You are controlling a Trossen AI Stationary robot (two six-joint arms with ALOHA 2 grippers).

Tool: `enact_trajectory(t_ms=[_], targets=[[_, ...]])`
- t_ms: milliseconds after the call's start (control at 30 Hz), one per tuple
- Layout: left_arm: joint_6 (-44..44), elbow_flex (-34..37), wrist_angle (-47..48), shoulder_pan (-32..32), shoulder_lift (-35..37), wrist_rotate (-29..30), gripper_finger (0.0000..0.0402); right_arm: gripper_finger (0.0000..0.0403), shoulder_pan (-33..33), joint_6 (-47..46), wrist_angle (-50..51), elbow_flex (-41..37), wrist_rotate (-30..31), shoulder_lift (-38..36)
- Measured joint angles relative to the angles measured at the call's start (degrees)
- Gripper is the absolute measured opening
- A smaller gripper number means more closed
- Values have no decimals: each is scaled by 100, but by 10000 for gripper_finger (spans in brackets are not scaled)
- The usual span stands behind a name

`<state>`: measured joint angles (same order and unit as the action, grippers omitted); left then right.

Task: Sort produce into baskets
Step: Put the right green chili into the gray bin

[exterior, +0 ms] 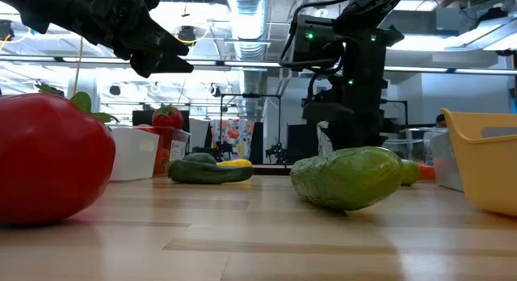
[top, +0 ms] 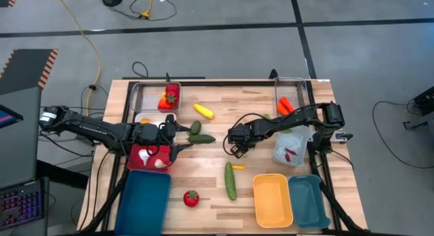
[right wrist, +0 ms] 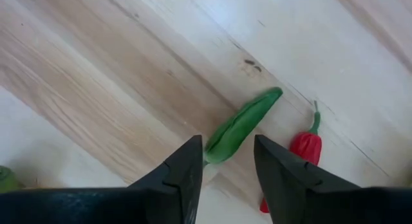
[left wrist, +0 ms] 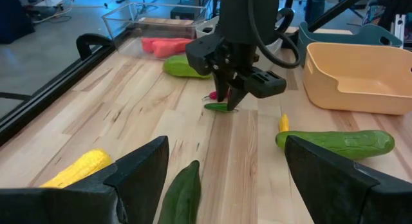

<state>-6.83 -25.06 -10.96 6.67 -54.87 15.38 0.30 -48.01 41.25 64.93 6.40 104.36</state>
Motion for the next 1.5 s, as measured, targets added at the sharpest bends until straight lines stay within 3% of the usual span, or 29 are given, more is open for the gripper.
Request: enact_trajectory(t_ms=[400,700,867,1133,1500], targets=[[0,0,2,-1,0,0,297,162,-7,-150,2,0,2,0],[-2,2,7,-2,2,-167,297,161,-6,-119,-101,68,-272,640],[-2,2,15,0,2,-210,297,136,-3,30,-103,60,-278,538],[0,2,15,0,2,-210,297,66,-7,492,279,22,-601,-460],[-2,2,20,0,2,-210,297,67,-23,647,2370,39,-681,-2611]])
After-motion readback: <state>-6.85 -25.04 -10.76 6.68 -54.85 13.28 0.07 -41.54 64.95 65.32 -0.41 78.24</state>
